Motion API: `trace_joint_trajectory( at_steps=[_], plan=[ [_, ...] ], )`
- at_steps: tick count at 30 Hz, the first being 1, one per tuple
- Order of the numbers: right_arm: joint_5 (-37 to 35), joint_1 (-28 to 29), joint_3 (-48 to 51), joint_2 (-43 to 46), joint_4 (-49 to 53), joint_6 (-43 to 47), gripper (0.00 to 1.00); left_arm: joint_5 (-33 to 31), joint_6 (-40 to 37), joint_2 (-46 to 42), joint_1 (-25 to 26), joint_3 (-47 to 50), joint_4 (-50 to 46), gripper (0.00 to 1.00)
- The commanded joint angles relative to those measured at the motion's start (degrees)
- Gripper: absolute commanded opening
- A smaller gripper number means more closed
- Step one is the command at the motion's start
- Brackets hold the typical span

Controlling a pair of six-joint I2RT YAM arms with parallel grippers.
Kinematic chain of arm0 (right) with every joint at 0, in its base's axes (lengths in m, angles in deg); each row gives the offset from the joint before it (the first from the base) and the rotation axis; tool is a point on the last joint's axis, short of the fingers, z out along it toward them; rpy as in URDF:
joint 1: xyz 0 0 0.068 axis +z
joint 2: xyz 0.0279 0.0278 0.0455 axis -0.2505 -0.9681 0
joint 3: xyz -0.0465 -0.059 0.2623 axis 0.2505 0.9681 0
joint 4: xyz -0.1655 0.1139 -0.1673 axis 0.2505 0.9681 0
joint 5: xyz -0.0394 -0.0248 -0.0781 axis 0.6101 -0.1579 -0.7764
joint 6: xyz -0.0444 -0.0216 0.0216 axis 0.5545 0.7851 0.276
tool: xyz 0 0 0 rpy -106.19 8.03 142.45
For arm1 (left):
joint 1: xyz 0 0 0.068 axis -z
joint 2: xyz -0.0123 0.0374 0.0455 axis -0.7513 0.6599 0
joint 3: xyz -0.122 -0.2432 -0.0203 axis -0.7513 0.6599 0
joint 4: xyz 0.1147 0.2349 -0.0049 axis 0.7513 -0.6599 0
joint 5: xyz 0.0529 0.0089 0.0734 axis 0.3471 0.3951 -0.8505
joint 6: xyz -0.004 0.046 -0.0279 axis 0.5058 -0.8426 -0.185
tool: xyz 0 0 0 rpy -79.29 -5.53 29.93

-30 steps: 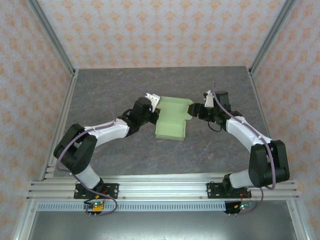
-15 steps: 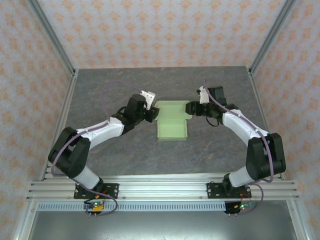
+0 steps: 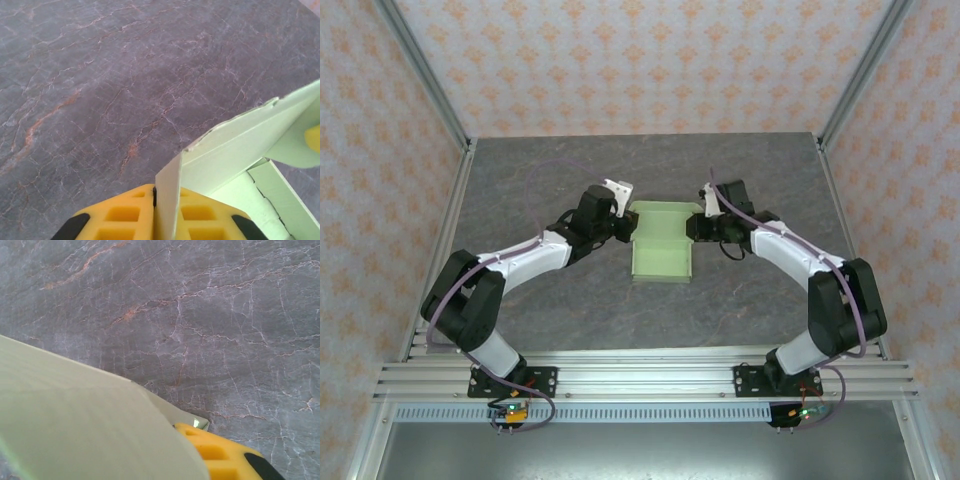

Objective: Fold the paper box

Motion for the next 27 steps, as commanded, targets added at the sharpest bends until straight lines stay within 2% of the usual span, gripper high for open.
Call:
trace_joint_trajectory(
  at_steps=[1,11,17,21,27],
  plan=[
    [-6.27,1.95,2.62,2.89,-2.49,-3.09,0.17,0.07,2.05,0.56,0.86,0.21,0.46,0.10],
    [-11.83,4.57,6.53,5.29,-11.10,-4.94,0.08,1.29,8.77,3.68,0.91,-1.68,2.17,0.02],
    [-18.12,8.05,9.42,5.96,-18.96,-6.19,0.08,0.37,16.40,3.27,1.10,0.73,8.55,0.00],
    [-20.37,8.43,10.82,5.56,-25.53,-6.61,0.08,-2.69,17.52,1.51,1.17,2.04,10.14,0.00],
    [-22.52,8.50,7.73,2.25,-28.99,-6.37,0.08,-5.12,17.38,0.07,1.15,0.78,10.74,0.00]
  ],
)
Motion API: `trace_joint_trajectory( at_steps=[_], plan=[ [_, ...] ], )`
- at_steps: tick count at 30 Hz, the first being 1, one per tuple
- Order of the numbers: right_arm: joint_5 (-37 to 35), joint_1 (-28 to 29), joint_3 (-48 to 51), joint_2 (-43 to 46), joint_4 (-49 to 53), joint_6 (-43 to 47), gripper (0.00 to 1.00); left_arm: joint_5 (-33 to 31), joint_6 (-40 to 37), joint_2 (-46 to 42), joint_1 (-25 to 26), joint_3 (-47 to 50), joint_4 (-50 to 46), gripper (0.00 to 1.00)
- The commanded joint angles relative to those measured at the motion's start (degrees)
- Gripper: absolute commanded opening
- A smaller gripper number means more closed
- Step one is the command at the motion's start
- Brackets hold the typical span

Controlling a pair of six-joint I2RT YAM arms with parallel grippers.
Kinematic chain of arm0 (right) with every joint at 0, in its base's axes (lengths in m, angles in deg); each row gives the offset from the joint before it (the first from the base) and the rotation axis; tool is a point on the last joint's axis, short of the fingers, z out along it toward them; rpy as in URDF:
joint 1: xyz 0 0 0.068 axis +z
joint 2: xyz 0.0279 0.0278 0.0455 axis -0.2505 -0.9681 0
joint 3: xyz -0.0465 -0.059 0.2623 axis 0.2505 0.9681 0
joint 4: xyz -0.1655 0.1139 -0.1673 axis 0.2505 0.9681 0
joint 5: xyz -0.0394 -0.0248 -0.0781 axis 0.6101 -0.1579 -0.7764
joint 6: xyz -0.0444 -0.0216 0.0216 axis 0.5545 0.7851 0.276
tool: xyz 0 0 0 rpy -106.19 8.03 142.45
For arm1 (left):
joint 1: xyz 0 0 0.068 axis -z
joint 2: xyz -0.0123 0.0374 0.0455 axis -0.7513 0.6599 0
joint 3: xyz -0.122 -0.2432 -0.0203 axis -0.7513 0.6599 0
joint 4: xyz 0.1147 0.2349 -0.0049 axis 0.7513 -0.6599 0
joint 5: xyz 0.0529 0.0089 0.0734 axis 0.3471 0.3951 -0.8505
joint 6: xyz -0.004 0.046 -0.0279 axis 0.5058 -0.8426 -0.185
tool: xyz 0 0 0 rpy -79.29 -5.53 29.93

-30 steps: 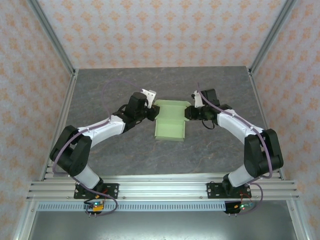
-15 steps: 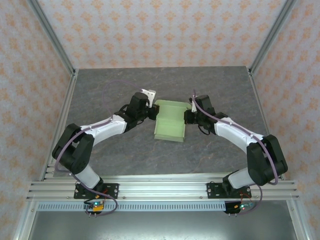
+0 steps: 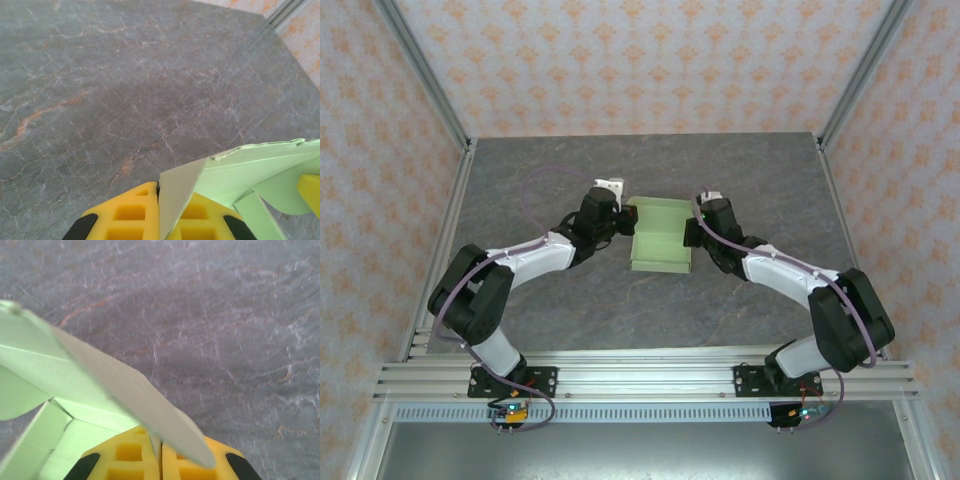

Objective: Fold the paper box

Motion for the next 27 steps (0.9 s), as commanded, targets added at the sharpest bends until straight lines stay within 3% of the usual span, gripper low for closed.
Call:
trace_joint_trajectory(
  at_steps=[1,9,20,27],
  plan=[
    [-2.39,0.69,-2.84,-1.80,-9.65,-1.70,0.08,-1.63,1.85,-1.88,0.94,-0.73,2.68,0.00],
    [-5.69,3.20,2.89,-4.90,-20.83,-2.26,0.08,-4.97,2.99,1.20,2.24,1.83,8.42,0.00],
    [-8.71,6.59,15.71,0.68,-25.33,-4.05,0.12,-18.78,0.73,-0.81,11.60,13.84,16.08,0.00],
    [-7.96,6.80,16.04,5.16,-21.31,-7.27,0.33,-24.46,2.94,-1.11,13.04,16.92,17.16,0.00]
  ],
)
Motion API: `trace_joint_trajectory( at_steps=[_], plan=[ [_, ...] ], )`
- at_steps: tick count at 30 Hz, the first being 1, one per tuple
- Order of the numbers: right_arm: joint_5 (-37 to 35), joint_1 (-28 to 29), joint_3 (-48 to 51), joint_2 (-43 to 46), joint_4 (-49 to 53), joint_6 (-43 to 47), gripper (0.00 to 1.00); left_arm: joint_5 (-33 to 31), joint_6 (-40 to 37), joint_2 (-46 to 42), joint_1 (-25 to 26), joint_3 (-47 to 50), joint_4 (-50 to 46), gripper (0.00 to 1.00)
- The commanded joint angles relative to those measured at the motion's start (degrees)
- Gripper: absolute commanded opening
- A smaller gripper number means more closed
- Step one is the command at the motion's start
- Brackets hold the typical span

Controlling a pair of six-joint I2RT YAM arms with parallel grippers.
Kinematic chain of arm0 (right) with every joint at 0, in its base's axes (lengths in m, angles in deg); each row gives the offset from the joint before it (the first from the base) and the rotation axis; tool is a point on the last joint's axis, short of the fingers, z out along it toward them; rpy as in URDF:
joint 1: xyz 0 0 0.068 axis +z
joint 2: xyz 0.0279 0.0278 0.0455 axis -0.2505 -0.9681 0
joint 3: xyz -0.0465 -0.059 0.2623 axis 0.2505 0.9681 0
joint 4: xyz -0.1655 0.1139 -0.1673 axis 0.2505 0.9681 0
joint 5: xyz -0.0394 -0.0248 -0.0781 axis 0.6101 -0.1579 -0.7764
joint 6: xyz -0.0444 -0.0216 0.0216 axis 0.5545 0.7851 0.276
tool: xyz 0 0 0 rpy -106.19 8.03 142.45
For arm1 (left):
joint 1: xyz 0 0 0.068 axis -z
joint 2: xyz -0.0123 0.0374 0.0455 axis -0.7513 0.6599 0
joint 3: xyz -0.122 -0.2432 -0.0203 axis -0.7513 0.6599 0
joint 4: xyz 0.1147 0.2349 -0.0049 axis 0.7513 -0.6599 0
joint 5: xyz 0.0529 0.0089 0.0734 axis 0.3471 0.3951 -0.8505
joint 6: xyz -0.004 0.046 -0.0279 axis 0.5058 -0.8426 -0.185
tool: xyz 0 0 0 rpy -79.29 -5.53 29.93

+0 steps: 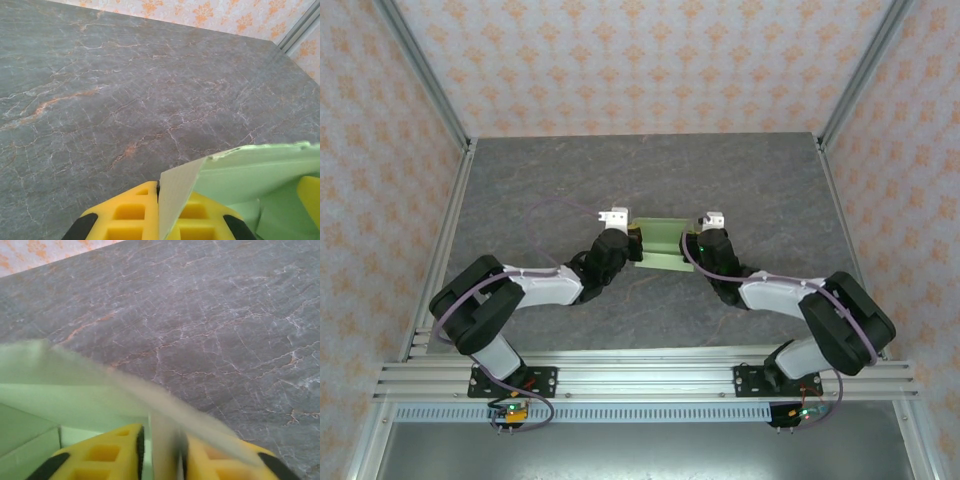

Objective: Fold the paper box

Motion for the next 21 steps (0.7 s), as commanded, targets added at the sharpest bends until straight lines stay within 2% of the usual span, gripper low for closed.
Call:
trace_joint_trajectory(
  at_steps=[1,7,11,14,18,21],
  plan=[
    [1.46,0.55,0.03,4.65,3.46,-3.27,0.35,-3.53,1.37,-0.13,1.03,1.89,-3.03,0.00],
    [1.94,0.55,1.65,17.56,14.68,-9.81,0.51,-5.37,0.47,0.41,1.88,1.30,-3.53,0.00],
    [1.63,0.55,2.62,26.51,22.34,-14.11,0.67,-5.72,0.29,1.06,2.01,0.36,-3.93,0.00],
    [0.56,0.49,1.38,30.63,27.70,-17.29,0.75,-5.90,-0.01,1.38,2.05,-0.47,-4.33,0.00],
    [-0.79,-2.14,-5.12,28.82,37.44,-22.19,0.83,-5.98,-0.58,1.58,2.09,-1.61,-5.10,0.00],
    [5.10,-7.64,-10.13,24.24,41.87,-27.81,0.84,-6.62,-1.75,0.82,2.14,-1.78,-5.26,0.00]
  ],
)
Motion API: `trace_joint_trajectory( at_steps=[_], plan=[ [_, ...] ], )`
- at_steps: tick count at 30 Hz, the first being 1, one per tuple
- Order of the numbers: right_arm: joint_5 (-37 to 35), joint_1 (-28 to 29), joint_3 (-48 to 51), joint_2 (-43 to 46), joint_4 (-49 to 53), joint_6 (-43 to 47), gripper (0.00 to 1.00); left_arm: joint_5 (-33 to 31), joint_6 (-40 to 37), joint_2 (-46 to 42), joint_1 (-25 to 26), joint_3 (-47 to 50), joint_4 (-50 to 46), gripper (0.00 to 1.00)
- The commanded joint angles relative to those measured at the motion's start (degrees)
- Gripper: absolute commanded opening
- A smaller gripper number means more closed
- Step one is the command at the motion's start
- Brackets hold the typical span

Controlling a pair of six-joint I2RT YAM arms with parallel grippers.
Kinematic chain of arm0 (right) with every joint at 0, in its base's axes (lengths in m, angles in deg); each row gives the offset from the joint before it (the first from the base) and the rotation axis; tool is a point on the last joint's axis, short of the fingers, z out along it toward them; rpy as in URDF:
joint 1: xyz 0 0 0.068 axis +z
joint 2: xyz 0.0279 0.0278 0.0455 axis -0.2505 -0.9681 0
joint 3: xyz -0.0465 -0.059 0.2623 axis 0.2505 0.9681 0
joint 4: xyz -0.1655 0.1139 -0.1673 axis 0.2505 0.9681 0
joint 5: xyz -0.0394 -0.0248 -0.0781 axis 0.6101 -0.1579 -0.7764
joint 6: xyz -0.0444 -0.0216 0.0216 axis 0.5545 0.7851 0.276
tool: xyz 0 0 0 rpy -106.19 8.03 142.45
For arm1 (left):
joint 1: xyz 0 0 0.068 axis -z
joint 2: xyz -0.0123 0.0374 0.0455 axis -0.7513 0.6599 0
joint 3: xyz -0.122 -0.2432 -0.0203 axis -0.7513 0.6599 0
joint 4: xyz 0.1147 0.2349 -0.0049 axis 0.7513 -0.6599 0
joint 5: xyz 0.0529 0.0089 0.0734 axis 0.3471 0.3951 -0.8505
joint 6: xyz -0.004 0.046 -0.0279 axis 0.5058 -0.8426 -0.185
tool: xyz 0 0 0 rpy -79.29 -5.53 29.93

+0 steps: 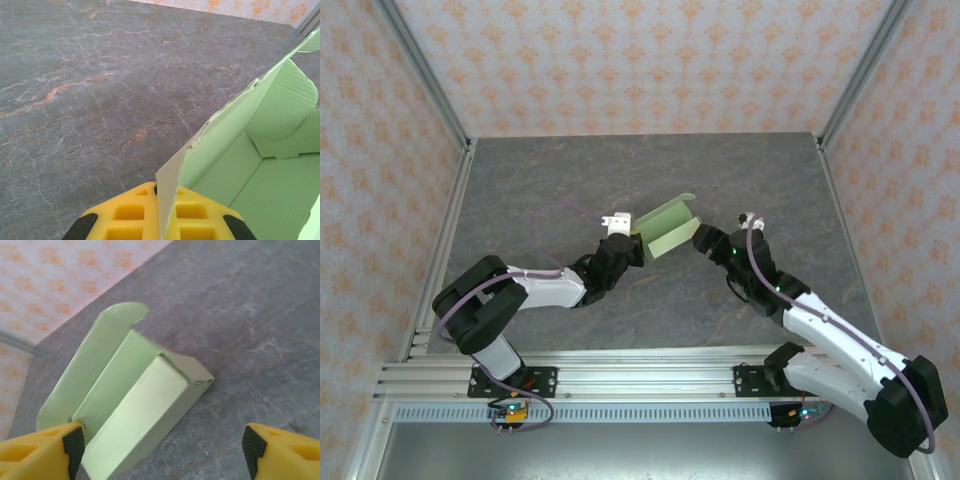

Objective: Fold the paper box

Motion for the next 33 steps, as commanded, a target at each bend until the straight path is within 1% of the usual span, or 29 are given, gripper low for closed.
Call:
trace_joint_trajectory(
  at_steps=[1,3,5,9,12,15,18,20,22,23,25,26,27,29,30,33],
  plan=[
    [5.21,-5.47,-6.81,-4.46,9.51,-9.47,0.85,-3.59,-2.45,-0.23,0.57,-1.57,-2.51,0.00],
    [10.38,-8.44,-10.36,-7.68,10.47,-11.20,0.85,-4.53,-5.19,-1.21,0.53,-2.31,-3.51,0.00],
    [13.74,-10.23,-13.72,-10.10,10.26,-11.98,0.85,-5.34,-8.75,-2.20,0.48,-3.61,-4.88,0.00],
    [14.57,-13.06,-18.78,-13.31,10.62,-10.20,0.86,-6.15,-15.73,-2.79,0.33,-5.89,-4.68,0.00],
    [18.14,-16.91,-22.95,-18.98,12.80,-9.56,0.87,-4.13,-20.28,-2.15,-0.42,-7.92,-4.84,0.00],
    [23.60,-20.20,-27.02,-24.89,17.00,-12.92,0.88,-0.23,-21.03,-0.84,-2.45,-8.65,-4.08,0.00],
    [30.32,-21.05,-30.31,-30.61,20.43,-17.14,0.90,3.32,-20.08,0.43,-4.19,-8.85,-2.87,0.00],
    [34.26,-21.06,-30.69,-33.18,19.47,-20.04,0.90,5.01,-19.47,1.30,-4.86,-9.26,-2.66,0.02],
    [35.69,-21.10,-30.55,-34.95,17.11,-20.96,0.88,6.73,-18.64,2.23,-5.22,-9.95,-3.13,0.06],
    [35.17,-21.07,-31.29,-36.10,17.34,-20.15,0.87,7.59,-18.02,2.44,-5.40,-10.16,-3.40,0.10],
    [33.31,-21.14,-34.02,-38.09,19.69,-16.68,0.87,9.03,-16.11,2.36,-5.70,-10.58,-4.14,0.23],
    [31.77,-21.18,-35.83,-39.20,21.62,-14.83,0.87,8.89,-14.53,1.89,-6.00,-10.75,-5.04,0.33],
    [30.71,-21.35,-37.49,-40.24,23.38,-12.81,0.87,8.54,-12.74,1.01,-6.27,-10.53,-5.75,0.46],
    [30.84,-22.27,-40.54,-42.26,25.85,-11.07,0.88,9.30,-11.11,-1.62,-6.96,-9.08,-5.59,0.97],
    [31.85,-22.89,-41.62,-43.15,26.39,-10.88,0.88,9.28,-10.70,-3.39,-7.28,-8.09,-5.34,1.00],
    [33.30,-23.93,-45.13,-45.78,27.85,-10.12,0.89,6.53,-6.41,-9.10,-8.40,-6.27,-8.00,1.00]
  ],
)
